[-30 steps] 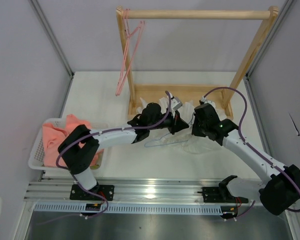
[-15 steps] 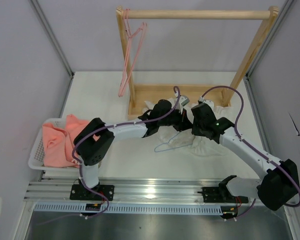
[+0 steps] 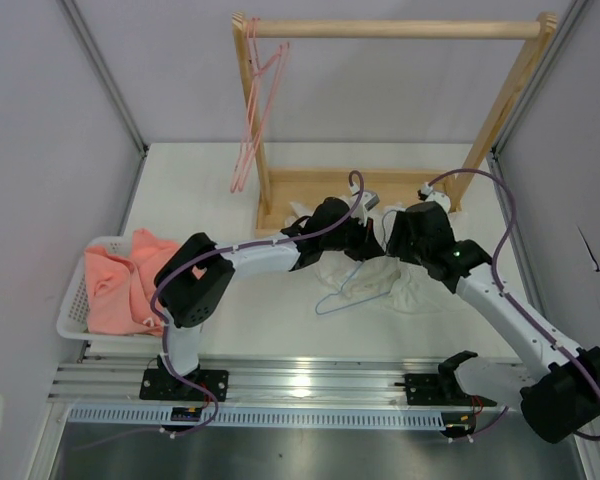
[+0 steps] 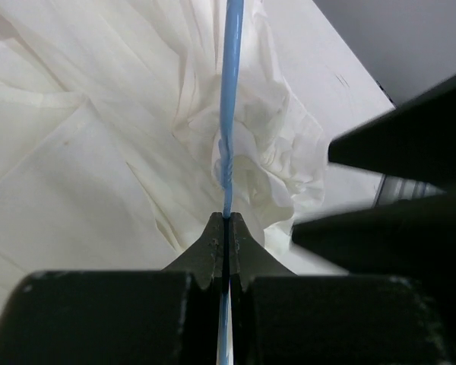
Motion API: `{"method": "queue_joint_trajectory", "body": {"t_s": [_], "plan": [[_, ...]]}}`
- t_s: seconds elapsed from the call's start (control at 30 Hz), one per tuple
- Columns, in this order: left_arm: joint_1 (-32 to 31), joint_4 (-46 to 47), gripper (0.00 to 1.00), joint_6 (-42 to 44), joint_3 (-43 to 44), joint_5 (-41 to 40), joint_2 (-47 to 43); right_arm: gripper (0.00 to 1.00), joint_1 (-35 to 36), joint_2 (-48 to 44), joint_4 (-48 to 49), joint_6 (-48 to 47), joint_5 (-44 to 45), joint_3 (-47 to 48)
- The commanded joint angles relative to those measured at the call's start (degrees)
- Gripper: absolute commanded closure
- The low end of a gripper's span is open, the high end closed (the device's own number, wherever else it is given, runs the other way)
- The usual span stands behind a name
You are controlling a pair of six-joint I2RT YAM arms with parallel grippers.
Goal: Place the skirt on the hanger
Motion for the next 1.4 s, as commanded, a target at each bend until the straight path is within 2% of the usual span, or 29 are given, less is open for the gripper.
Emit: {"method": "queue_joint_trajectory", "body": {"t_s": [0.0, 0.2, 0.67, 0.93, 1.0, 1.07, 1.1, 1.17, 1.3, 1.33, 1.37], "plan": [[-0.5, -0.8, 1.0, -0.6, 2.0, 1.4, 0.6, 0.38, -4.7, -1.7, 4.9, -0.2, -2.3, 1.4], [-0.5, -0.7, 1.0, -0.7, 2.2, 1.9, 0.6, 0.43, -6.4, 4.5, 8.5, -0.1, -6.5, 5.1], [-1.0, -3.5, 1.0, 0.8, 4.9, 1.5, 0.8, 0.47, -2.9, 8.8, 11.6, 1.2, -3.9, 6.2], [-1.6, -3.5, 1.0, 0.9, 4.8, 1.4, 0.1, 0.64, -2.9, 12.5, 13.2, 0.4, -1.0, 6.6], [-1.6, -3.8, 1.0, 1.2, 4.8, 1.3, -0.3, 0.72, -2.8, 12.8, 13.5, 0.2, -1.0, 6.3], [-1.6, -4.1, 1.0, 1.5, 4.9, 1.1, -0.4, 0.83, -2.7, 12.8, 13.3, 0.1, -0.5, 6.2], [-1.6, -4.3, 1.0, 1.5, 4.9, 0.9, -0.6, 0.92, -2.7, 12.6, 13.0, 0.0, 0.4, 6.1], [-1.6, -4.7, 1.0, 1.6, 4.8, 0.3, -1.2, 1.0, -2.8, 12.2, 12.4, -0.5, 1.5, 6.1], [-1.6, -6.1, 1.0, 1.5, 4.6, -1.5, -2.9, 1.0, -2.7, 10.8, 11.4, -1.5, 4.3, 5.4], [-1.6, -7.4, 0.93, 1.5, 4.5, -3.1, -4.0, 1.0, -2.7, 9.9, 11.7, -1.6, 5.1, 5.2], [-1.6, -7.5, 0.9, 1.5, 4.2, -3.8, -4.8, 1.0, -2.7, 9.5, 11.9, -2.2, 5.4, 5.0]]}}
